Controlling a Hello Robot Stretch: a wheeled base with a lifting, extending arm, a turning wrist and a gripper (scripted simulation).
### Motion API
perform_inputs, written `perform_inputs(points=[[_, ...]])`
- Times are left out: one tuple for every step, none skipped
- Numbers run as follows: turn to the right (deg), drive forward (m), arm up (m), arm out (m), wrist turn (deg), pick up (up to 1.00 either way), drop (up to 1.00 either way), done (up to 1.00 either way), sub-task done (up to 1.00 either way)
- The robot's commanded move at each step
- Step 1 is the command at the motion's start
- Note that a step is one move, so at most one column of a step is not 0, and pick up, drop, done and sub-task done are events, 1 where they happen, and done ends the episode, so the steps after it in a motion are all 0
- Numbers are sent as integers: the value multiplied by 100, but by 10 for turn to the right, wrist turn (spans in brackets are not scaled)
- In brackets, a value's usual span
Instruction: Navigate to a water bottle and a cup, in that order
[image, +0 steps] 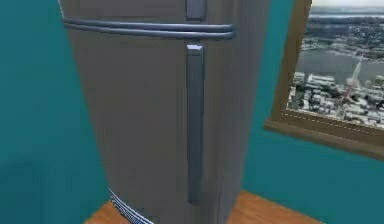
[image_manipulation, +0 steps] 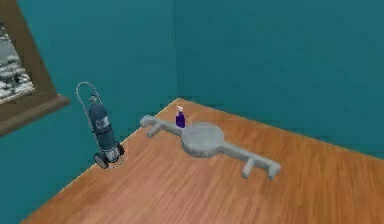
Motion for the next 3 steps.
perform_inputs(points=[[450,0,0,0,0,0,0,0,0],[450,0,0,0,0,0,0,0,0],[390,0,0,0,0,0,0,0,0]])
